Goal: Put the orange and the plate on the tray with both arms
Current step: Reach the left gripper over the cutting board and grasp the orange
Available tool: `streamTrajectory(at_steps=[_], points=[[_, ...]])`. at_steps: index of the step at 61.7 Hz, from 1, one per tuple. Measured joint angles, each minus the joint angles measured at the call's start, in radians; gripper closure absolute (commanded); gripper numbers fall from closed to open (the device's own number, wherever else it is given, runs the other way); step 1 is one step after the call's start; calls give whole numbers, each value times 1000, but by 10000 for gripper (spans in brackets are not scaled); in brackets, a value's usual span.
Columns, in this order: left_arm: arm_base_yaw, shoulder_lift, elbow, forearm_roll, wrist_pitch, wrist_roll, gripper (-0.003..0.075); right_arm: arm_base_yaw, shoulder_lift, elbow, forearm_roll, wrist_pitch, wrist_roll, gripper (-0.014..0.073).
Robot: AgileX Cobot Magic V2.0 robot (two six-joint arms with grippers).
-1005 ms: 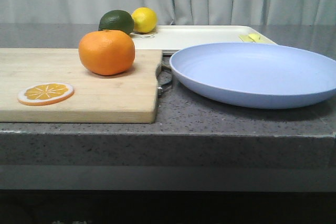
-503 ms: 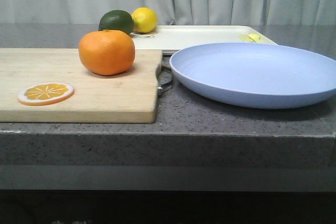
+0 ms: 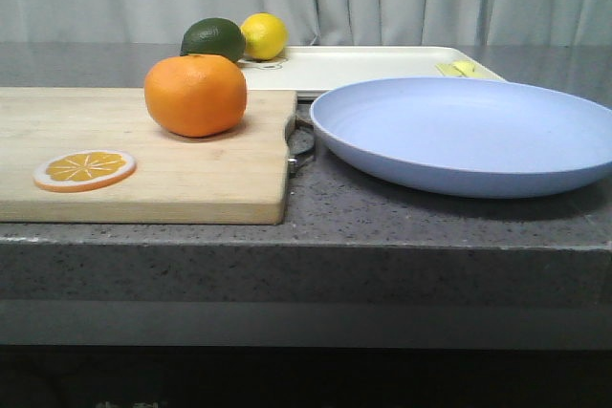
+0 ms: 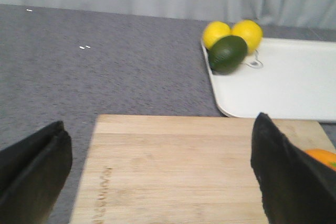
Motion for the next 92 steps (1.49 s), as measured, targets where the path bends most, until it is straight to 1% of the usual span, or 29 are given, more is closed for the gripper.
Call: streamTrajectory(at_steps=[7, 14, 21, 27, 36, 50, 57, 71, 73, 78, 83, 92], points=[[-130, 149, -128, 0, 86, 4, 45, 0, 0, 0, -2, 4, -2, -50], [-234, 296, -271, -2, 207, 4, 45, 0, 0, 0, -2, 4, -2, -50], [-303, 424, -406, -2, 315, 4, 45, 0, 0, 0, -2, 5, -2, -50], [-341, 525, -511, -2, 393, 14, 45, 0, 0, 0, -2, 7, -2, -50], [-380, 664, -655, -2, 506, 49, 45, 0, 0, 0, -2, 10, -2, -50], [-387, 825, -804, -2, 678, 96, 45, 0, 0, 0, -2, 10, -2, -50], [-387, 885, -831, -2, 740, 103, 45, 0, 0, 0, -2, 10, -2, -50], [-387, 948, -837, -2, 787, 103, 48, 0, 0, 0, -2, 10, -2, -50], [-387, 950, -837, -2, 792, 103, 57, 0, 0, 0, -2, 10, -2, -50], [-387, 955, -841, -2, 797, 103, 119, 0, 0, 0, -2, 10, -2, -50], [-387, 955, -841, -2, 801, 103, 235, 0, 0, 0, -2, 10, -2, -50], [-387, 955, -843, -2, 803, 103, 407, 0, 0, 0, -2, 10, -2, -50]])
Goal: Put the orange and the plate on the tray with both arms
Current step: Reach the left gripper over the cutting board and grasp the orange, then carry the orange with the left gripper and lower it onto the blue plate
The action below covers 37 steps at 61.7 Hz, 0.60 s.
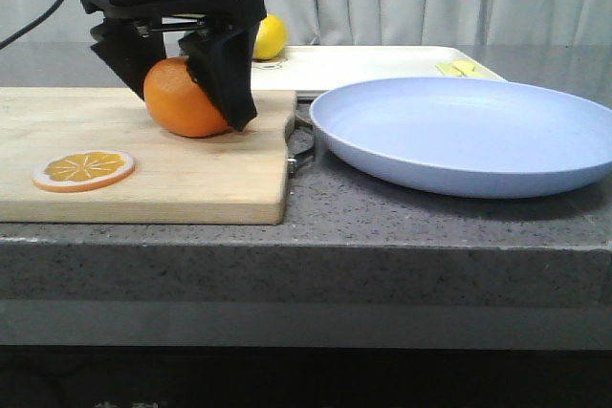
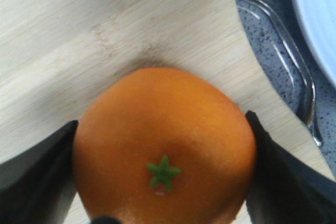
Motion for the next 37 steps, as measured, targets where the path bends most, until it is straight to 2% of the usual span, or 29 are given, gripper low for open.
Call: streamTrajectory(at_steps=[7, 11, 24, 37], points=[[0, 2, -18, 2, 21, 0, 493, 0, 0, 0, 0, 0, 0, -50], [-1, 3, -57, 2, 44, 0, 507, 0, 0, 0, 0, 2, 0, -50], [-51, 3, -203, -4, 34, 2, 507, 0, 0, 0, 0, 2, 0, -50], [-191, 46, -224, -24, -109, 2, 507, 0, 0, 0, 0, 2, 0, -50]])
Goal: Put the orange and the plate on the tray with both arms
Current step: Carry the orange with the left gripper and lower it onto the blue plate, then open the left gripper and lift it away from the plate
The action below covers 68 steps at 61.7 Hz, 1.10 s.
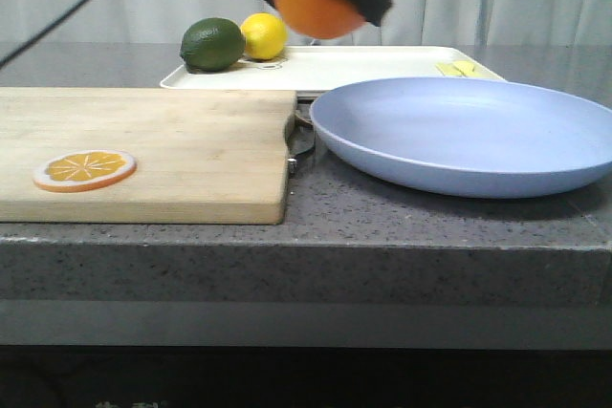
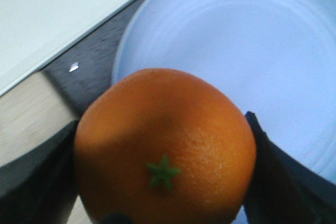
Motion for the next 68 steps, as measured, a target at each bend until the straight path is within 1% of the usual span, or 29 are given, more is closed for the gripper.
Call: streamTrajectory(at_steps=[9, 14, 20, 23, 26, 30, 34, 37, 41, 43, 57, 62, 65, 68], points=[[-89, 86, 0, -7, -98, 2, 507, 0, 0, 0, 0, 5, 0, -50], [-115, 130, 0, -9, -132, 2, 507, 0, 0, 0, 0, 7, 0, -50], [-127, 156, 0, -11, -139, 2, 500, 0, 0, 0, 0, 7, 0, -50], [-127, 164, 0, -11, -144, 2, 464, 0, 0, 0, 0, 7, 0, -50], [-127, 166, 0, -11, -149, 2, 407, 0, 0, 0, 0, 7, 0, -50], [-127, 168, 0, -11, -166, 2, 286, 0, 0, 0, 0, 9, 0, -50], [-127, 168, 0, -8, -179, 2, 195, 0, 0, 0, 0, 14, 0, -50], [-127, 168, 0, -8, -186, 2, 139, 0, 0, 0, 0, 16, 0, -50], [-127, 168, 0, -8, -188, 2, 103, 0, 0, 0, 0, 16, 0, -50], [-127, 168, 0, -8, -188, 2, 93, 0, 0, 0, 0, 16, 0, -50], [-127, 168, 0, -6, -190, 2, 99, 0, 0, 0, 0, 16, 0, -50], [-127, 168, -24, 20, -156, 2, 103, 0, 0, 0, 0, 16, 0, -50], [-127, 168, -52, 53, -123, 2, 122, 0, 0, 0, 0, 16, 0, -50], [-127, 168, -97, 90, -73, 2, 174, 0, 0, 0, 0, 16, 0, -50]])
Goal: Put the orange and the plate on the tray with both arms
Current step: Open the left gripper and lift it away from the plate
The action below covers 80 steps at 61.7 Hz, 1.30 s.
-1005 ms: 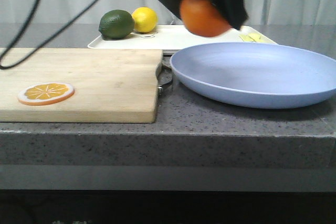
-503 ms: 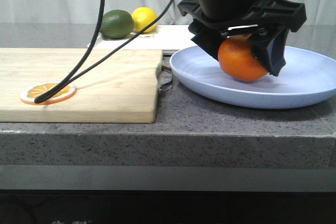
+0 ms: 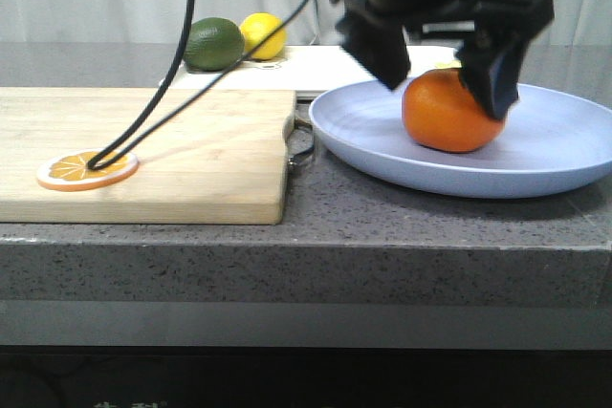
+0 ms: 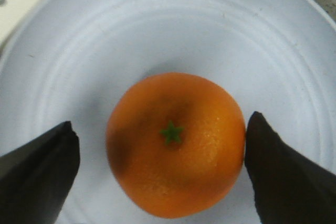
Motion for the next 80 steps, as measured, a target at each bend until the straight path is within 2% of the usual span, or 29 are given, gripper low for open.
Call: streamTrajectory(at_steps=[6, 15, 17, 32, 41, 60, 69, 80], points=[[0, -9, -100, 41, 74, 0, 344, 0, 0, 0, 0, 0, 0, -50], [0, -27, -208, 57, 149, 0, 685, 0, 0, 0, 0, 0, 0, -50], [0, -27, -214, 57, 158, 0, 738, 0, 0, 0, 0, 0, 0, -50], [0, -29, -218, 57, 241, -3, 738, 0, 0, 0, 0, 2, 0, -50], [2, -29, -218, 57, 338, -29, 738, 0, 0, 0, 0, 11, 0, -50], [19, -41, -213, 52, 353, -95, 738, 0, 0, 0, 0, 27, 0, -50], [76, -114, -154, 47, 353, -117, 738, 0, 0, 0, 0, 29, 0, -50], [221, -264, 2, 49, 353, -129, 738, 0, 0, 0, 0, 31, 0, -50]])
